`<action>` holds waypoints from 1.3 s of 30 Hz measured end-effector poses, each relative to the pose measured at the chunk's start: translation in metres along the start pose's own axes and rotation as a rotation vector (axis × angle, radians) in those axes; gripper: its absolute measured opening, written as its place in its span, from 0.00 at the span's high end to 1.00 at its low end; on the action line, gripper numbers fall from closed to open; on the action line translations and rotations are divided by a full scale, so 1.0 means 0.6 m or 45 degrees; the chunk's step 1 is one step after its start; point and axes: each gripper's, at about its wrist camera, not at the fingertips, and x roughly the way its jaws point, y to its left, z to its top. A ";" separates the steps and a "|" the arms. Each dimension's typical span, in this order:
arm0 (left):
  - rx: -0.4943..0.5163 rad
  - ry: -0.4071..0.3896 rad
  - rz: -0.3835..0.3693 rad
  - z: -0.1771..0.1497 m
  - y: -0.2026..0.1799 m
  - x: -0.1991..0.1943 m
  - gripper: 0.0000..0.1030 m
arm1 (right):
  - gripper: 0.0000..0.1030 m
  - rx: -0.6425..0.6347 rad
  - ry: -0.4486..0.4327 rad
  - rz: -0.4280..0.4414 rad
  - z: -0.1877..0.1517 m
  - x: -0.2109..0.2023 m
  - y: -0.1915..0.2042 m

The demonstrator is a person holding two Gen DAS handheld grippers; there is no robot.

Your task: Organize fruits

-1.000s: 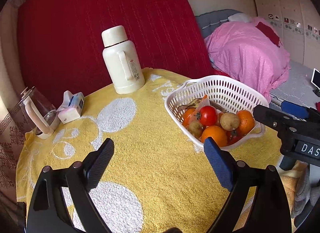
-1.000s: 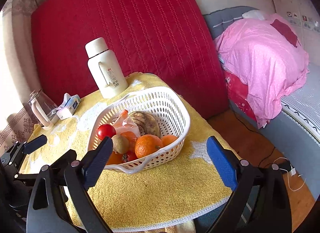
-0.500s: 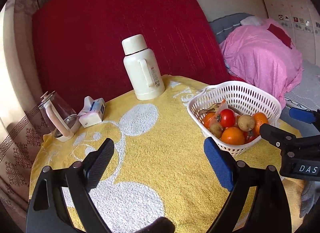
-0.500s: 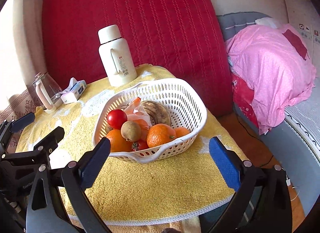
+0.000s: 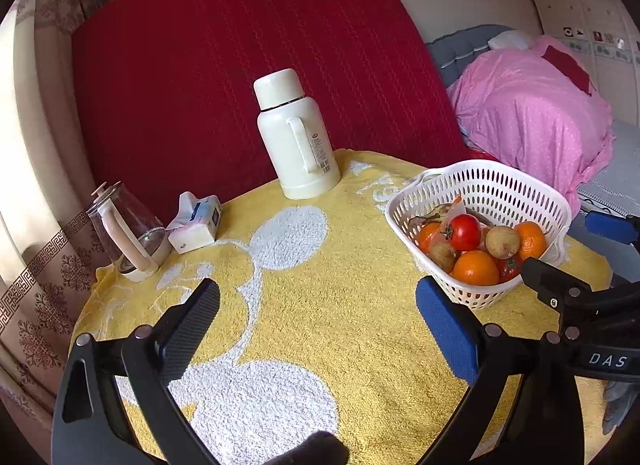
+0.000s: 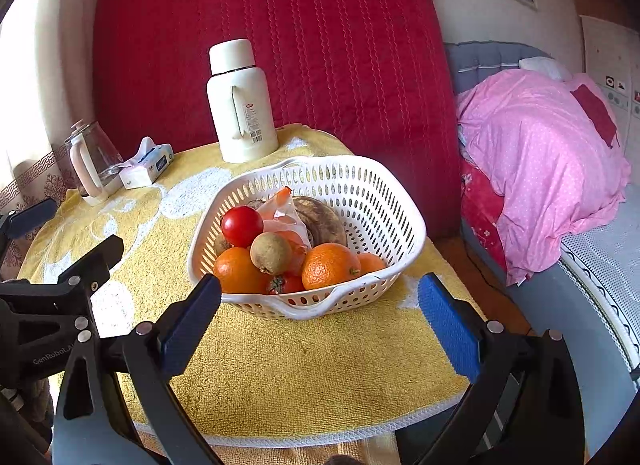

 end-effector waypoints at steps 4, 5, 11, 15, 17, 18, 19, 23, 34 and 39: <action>-0.005 0.004 0.018 -0.001 0.001 0.001 0.05 | 0.03 -0.009 -0.001 -0.009 0.000 0.000 0.002; -0.008 0.007 0.023 -0.001 0.002 0.002 0.05 | 0.03 -0.010 -0.002 -0.009 -0.001 0.000 0.002; -0.010 0.019 0.049 -0.005 0.005 0.008 0.05 | 0.03 -0.015 -0.004 -0.011 -0.001 -0.001 0.003; -0.010 0.024 0.068 -0.007 0.006 0.011 0.05 | 0.03 -0.030 -0.008 -0.020 -0.003 -0.001 0.006; -0.007 0.025 0.069 -0.007 0.006 0.012 0.05 | 0.03 -0.041 -0.013 -0.026 -0.004 -0.002 0.009; -0.004 0.025 0.072 -0.007 0.006 0.012 0.05 | 0.03 -0.046 -0.015 -0.028 -0.004 -0.002 0.011; -0.001 0.025 0.074 -0.008 0.004 0.011 0.05 | 0.03 -0.050 -0.016 -0.031 -0.004 -0.002 0.012; -0.004 0.029 0.088 -0.007 0.006 0.014 0.05 | 0.03 -0.057 -0.029 -0.042 -0.003 -0.003 0.014; -0.006 0.026 0.090 -0.010 0.007 0.015 0.05 | 0.03 -0.071 -0.060 -0.063 -0.003 -0.011 0.016; 0.005 0.026 0.087 -0.012 0.004 0.016 0.05 | 0.03 -0.071 -0.059 -0.063 -0.003 -0.010 0.016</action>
